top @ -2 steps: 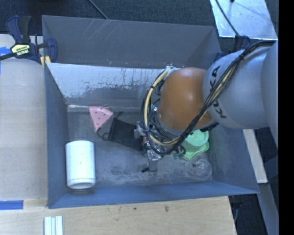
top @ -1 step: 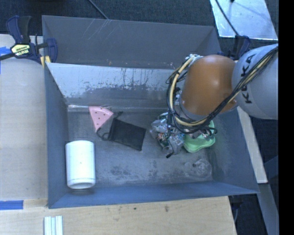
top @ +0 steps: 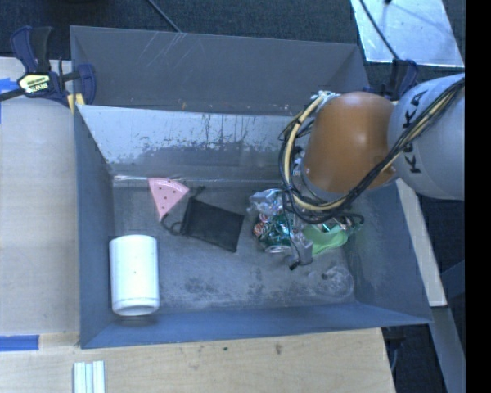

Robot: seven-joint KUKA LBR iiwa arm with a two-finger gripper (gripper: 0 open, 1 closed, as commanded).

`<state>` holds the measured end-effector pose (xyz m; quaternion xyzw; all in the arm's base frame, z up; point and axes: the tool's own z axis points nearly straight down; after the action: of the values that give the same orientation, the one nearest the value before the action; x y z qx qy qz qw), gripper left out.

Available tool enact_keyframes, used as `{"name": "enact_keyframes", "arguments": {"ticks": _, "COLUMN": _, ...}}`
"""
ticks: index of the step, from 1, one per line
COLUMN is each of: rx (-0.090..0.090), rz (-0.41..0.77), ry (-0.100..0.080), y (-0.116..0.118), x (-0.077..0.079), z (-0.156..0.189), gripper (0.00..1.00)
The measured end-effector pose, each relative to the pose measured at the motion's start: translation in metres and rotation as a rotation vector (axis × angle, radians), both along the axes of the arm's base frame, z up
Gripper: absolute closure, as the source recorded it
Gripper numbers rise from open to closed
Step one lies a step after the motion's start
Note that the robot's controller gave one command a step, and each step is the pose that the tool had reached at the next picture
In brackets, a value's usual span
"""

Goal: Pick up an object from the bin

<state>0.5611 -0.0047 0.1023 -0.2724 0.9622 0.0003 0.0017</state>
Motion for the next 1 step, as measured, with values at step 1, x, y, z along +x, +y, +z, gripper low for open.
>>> {"name": "enact_keyframes", "arguments": {"ticks": 1, "rx": 0.0, "rz": -0.001, "ry": 0.0, "y": -0.0004, "x": 0.0, "z": 0.0001, "gripper": 0.0}}
